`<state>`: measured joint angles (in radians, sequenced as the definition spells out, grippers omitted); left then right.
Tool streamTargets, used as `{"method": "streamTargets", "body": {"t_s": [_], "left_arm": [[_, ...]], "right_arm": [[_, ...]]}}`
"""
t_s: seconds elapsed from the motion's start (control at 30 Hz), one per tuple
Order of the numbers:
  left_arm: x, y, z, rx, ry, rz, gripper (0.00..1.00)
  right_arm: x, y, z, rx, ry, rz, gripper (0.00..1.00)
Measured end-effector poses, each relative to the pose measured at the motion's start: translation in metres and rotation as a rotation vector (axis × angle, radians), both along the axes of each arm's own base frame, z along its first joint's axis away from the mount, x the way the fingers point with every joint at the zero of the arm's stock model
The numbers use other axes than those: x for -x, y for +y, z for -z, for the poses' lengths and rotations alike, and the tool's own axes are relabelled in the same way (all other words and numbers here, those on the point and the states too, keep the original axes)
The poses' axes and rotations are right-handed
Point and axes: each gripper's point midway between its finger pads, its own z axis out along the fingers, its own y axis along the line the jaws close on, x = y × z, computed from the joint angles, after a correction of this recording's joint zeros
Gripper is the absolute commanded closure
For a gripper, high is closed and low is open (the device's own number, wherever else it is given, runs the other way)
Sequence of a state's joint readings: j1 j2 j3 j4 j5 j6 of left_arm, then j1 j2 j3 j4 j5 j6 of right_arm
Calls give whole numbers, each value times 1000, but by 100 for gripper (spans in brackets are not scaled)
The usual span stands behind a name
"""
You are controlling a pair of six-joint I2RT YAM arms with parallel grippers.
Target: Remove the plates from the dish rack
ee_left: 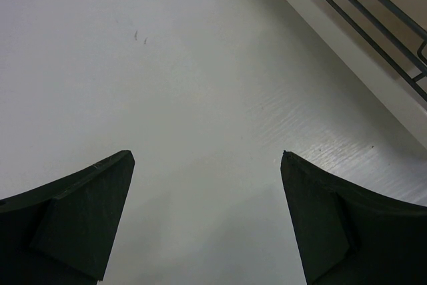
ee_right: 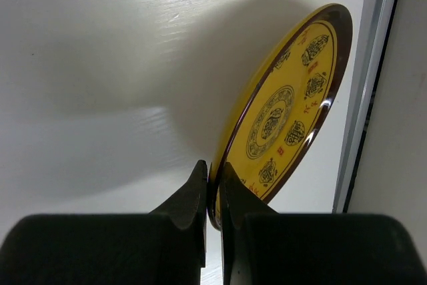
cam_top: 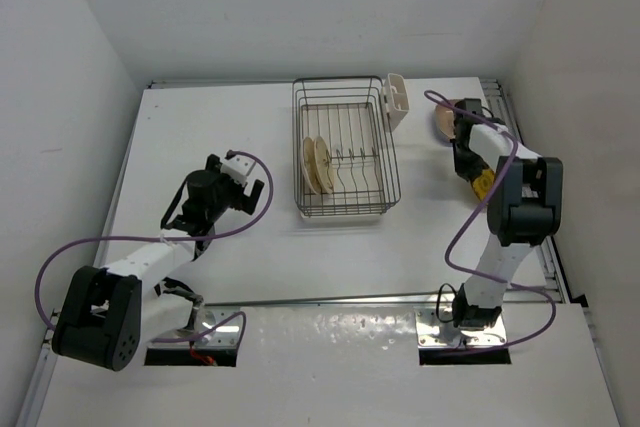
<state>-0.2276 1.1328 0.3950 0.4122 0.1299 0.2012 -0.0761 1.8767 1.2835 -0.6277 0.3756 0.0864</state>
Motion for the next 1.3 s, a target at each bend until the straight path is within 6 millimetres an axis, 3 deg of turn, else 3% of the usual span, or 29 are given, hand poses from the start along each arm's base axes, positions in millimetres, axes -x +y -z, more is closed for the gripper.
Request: {"method": "streamTargets", "body": {"t_s": [0.17,0.43,0.63,0.83,1.3], "left_arm": [[1,0,2,-2,6,0,1],[0,0,6,-8,17,1,1],[0,1,6,-12,16,2,1],[0,1,6,-17,14,4,1],[-1,2,5,-27,5,5,1]], "right_arm": [[-2,3,4,14,6,-1,100],[-12,16,13,-5,-10,17,87],[-10,26,26,-16,20,21,90],[-10,29,28,-33,16,33,81],[-10,65,39,-179,20,-5,74]]}}
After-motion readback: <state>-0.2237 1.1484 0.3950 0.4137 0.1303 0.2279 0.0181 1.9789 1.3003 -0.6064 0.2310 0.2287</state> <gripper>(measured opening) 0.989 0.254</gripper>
